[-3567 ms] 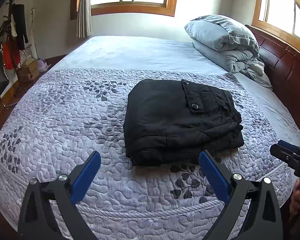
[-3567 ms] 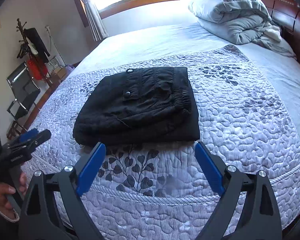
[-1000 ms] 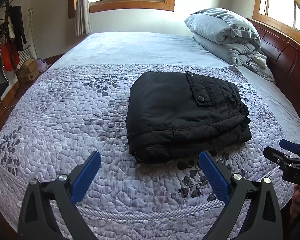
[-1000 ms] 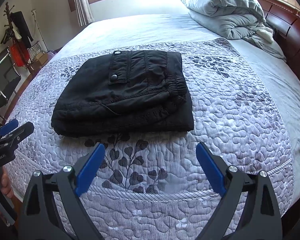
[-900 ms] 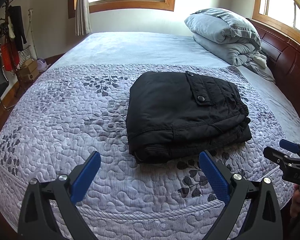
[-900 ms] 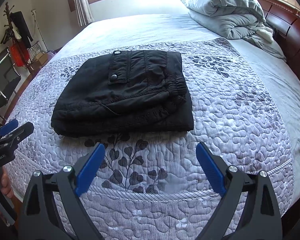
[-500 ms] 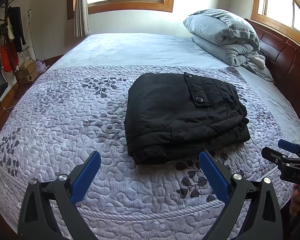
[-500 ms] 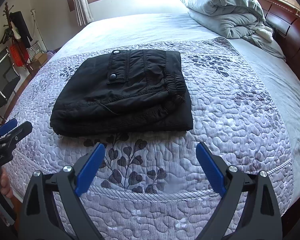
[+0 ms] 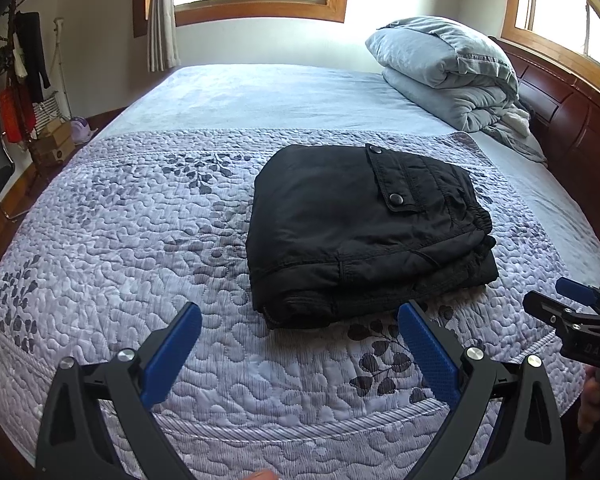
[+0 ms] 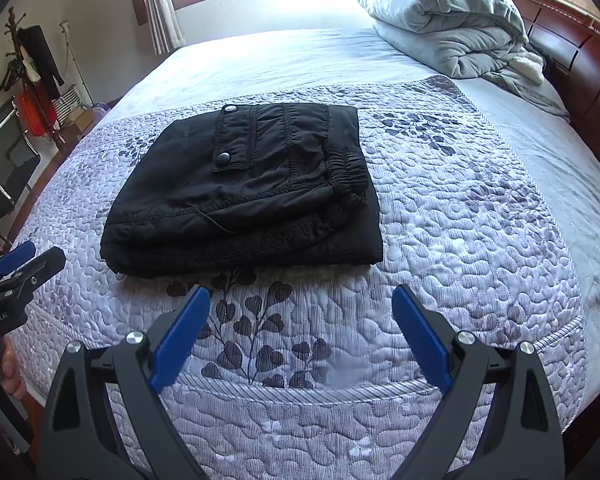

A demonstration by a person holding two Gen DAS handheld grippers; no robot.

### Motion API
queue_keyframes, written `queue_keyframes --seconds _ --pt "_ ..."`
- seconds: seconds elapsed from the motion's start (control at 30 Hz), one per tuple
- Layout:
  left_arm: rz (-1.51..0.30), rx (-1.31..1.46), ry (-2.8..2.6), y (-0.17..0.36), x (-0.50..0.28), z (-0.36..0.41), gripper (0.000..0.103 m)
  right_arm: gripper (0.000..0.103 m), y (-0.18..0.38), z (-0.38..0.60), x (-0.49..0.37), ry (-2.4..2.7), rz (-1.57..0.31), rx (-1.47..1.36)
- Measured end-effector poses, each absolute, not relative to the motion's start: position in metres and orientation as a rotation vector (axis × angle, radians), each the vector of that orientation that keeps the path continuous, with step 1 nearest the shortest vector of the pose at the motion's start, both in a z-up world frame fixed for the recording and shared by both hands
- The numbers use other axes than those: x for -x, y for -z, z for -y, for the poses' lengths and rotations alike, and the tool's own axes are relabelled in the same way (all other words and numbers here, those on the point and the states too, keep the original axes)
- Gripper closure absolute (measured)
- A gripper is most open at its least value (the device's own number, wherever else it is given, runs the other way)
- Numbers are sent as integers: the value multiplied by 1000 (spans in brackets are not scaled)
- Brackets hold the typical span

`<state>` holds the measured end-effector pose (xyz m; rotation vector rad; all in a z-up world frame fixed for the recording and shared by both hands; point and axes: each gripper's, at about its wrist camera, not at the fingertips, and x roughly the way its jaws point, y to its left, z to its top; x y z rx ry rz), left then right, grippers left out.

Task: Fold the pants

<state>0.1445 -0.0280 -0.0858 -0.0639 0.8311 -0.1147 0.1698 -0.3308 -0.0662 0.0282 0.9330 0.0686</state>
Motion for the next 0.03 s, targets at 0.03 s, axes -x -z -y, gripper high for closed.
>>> queue_keyframes --seconds 0.03 --pt "-831 63 114 86 -144 28 4 11 66 331 -170 -69 -933 -27"
